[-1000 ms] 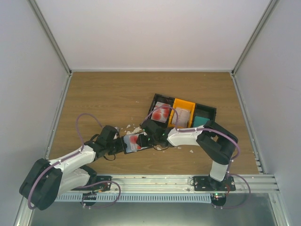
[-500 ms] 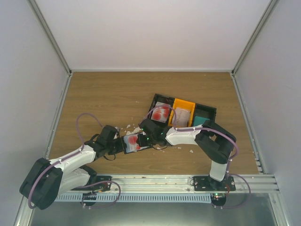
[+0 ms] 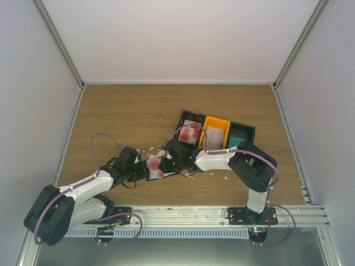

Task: Put the credit cards into the card holder
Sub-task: Insert the credit card into the card holder, then turn over the card slot in the card holder.

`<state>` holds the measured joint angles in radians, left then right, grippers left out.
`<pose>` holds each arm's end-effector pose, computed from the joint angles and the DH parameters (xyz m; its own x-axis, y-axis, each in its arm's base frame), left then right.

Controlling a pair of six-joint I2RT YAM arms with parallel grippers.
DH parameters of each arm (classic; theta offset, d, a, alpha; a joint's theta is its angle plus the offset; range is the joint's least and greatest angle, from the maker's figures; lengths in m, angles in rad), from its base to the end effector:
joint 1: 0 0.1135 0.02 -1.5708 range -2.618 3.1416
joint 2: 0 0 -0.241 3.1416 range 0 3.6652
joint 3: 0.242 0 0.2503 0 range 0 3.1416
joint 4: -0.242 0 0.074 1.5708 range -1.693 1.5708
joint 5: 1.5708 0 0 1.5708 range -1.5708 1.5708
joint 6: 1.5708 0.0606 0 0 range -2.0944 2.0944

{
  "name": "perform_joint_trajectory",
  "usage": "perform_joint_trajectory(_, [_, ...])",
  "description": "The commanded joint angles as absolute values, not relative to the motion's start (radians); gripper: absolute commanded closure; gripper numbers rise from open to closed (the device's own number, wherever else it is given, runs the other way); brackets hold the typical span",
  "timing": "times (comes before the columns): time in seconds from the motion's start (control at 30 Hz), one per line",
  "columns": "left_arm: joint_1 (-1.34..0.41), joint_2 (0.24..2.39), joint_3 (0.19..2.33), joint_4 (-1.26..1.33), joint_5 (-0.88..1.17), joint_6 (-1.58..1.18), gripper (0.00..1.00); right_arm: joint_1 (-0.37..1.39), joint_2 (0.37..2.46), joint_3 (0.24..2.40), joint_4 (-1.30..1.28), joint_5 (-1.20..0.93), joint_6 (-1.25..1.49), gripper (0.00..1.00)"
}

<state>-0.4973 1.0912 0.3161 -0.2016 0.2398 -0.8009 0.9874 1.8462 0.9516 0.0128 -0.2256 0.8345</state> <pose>0.1678 -0.1075 0.0900 -0.9235 -0.2922 -0.2483 -0.1190 0.8339 -0.5389 0.1920 0.3154 0.0907 -0.9463 -0.1227 -0.2990 -0.2838 0.7582 0.5870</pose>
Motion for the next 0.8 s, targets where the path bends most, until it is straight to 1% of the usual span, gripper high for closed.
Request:
perform_joint_trajectory(0.0, [-0.499, 1.09, 0.315, -0.236, 0.216, -0.792, 0.88, 1.003, 1.818, 0.949, -0.005, -0.152, 0.818, 0.85])
perform_joint_trajectory(0.07, [-0.499, 1.063, 0.325, -0.259, 0.201, -0.797, 0.86, 1.003, 1.799, 0.957, -0.049, -0.116, 0.805, 0.82])
perform_joint_trajectory(0.17, [-0.499, 1.02, 0.342, -0.279, 0.191, -0.804, 0.84, 1.003, 1.801, 0.98, -0.099, -0.103, 0.782, 0.82])
perform_joint_trajectory(0.3, [-0.499, 0.985, 0.354, -0.286, 0.191, -0.813, 0.85, 1.009, 1.822, 1.005, -0.146, -0.106, 0.761, 0.86])
perform_joint_trajectory(0.47, [-0.494, 0.969, 0.345, -0.244, 0.242, -0.813, 0.84, 1.012, 1.857, 1.018, -0.144, -0.159, 0.736, 0.87])
perform_joint_trajectory(0.63, [-0.484, 0.989, 0.33, -0.205, 0.276, -0.816, 0.78, 1.016, 1.876, 1.021, -0.141, -0.18, 0.726, 0.87])
perform_joint_trajectory(0.77, [-0.472, 1.012, 0.319, -0.174, 0.315, -0.811, 0.77, 1.022, 1.9, 1.039, -0.172, -0.158, 0.723, 0.9])
